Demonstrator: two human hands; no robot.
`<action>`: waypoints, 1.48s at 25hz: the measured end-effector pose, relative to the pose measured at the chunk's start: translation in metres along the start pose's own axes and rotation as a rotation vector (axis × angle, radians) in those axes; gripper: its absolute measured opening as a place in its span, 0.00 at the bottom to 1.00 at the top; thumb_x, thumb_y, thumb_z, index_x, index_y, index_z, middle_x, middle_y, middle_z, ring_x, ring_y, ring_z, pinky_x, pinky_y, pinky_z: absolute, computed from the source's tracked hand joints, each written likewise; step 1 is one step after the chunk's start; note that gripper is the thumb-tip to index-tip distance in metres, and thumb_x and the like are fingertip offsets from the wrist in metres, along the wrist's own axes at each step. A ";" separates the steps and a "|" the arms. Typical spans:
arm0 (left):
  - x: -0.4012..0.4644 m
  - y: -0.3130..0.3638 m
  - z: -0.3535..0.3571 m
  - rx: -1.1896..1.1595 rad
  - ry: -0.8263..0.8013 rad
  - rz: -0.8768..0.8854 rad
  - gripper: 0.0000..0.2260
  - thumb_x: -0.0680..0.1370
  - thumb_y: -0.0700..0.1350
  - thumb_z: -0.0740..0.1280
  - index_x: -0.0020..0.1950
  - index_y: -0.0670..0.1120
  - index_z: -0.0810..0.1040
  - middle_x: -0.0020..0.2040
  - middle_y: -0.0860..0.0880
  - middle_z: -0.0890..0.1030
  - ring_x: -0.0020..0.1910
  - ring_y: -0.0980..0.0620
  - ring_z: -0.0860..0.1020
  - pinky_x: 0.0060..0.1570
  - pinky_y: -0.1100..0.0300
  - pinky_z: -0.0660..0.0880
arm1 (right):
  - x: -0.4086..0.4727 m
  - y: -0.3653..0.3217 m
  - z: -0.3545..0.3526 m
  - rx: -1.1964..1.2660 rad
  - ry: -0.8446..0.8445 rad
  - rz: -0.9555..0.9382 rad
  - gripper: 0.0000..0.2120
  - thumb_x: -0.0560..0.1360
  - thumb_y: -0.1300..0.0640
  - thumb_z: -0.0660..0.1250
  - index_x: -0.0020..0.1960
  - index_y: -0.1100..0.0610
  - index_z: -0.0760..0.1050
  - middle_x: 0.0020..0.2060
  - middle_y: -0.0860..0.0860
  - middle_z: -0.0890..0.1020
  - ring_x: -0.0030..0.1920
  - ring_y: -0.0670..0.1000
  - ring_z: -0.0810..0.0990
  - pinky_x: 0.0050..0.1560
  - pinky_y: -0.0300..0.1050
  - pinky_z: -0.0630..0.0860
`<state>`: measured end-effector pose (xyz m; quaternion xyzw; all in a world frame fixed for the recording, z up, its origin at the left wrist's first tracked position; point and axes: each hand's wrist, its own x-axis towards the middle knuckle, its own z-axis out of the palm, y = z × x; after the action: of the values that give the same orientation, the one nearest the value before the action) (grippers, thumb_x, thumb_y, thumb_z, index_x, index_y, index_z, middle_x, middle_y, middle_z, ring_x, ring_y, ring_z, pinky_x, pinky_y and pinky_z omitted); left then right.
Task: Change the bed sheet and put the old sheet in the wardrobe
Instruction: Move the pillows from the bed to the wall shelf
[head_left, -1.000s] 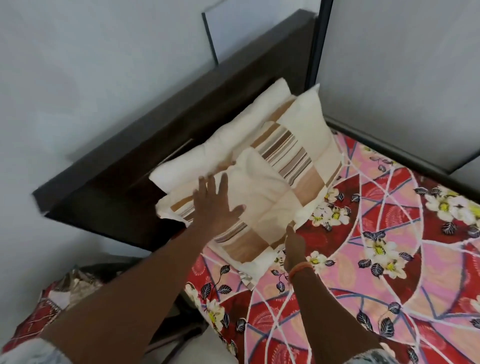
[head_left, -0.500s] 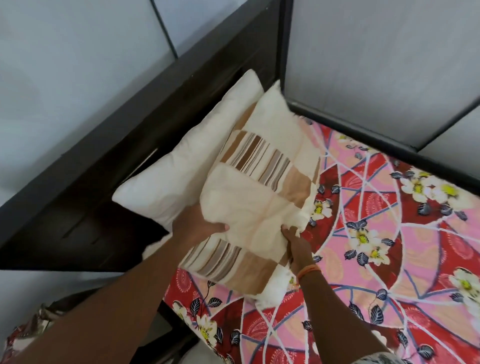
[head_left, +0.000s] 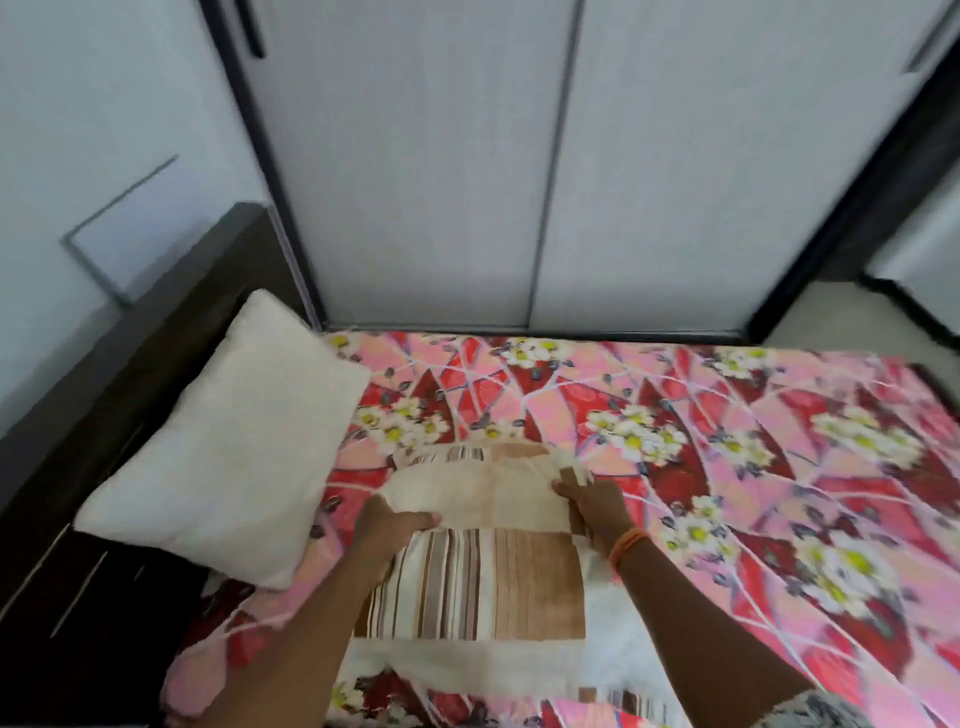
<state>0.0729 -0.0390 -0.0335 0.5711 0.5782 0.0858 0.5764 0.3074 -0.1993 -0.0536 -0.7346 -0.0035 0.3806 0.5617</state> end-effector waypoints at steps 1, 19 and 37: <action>-0.012 0.002 0.022 0.029 -0.031 0.026 0.32 0.61 0.41 0.82 0.62 0.39 0.76 0.53 0.44 0.82 0.52 0.46 0.81 0.53 0.53 0.79 | -0.015 0.006 -0.033 0.026 0.036 -0.016 0.07 0.69 0.65 0.76 0.45 0.65 0.80 0.38 0.60 0.84 0.36 0.56 0.83 0.30 0.46 0.80; -0.380 0.122 0.645 0.380 -0.704 0.659 0.31 0.66 0.47 0.80 0.62 0.42 0.70 0.58 0.46 0.76 0.56 0.47 0.75 0.55 0.53 0.75 | -0.234 0.090 -0.715 0.467 0.858 -0.234 0.11 0.73 0.56 0.73 0.51 0.62 0.78 0.45 0.59 0.84 0.45 0.58 0.84 0.40 0.49 0.82; -0.751 0.222 1.206 0.419 -1.333 1.192 0.33 0.68 0.52 0.78 0.67 0.43 0.67 0.62 0.44 0.75 0.61 0.42 0.75 0.59 0.47 0.75 | -0.373 0.092 -1.250 0.600 1.580 -0.399 0.10 0.71 0.58 0.75 0.50 0.61 0.79 0.46 0.58 0.84 0.45 0.58 0.84 0.49 0.55 0.82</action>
<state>0.8820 -1.2091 0.1750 0.7990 -0.2602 -0.0847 0.5355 0.7077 -1.4226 0.1766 -0.5901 0.3594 -0.3619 0.6258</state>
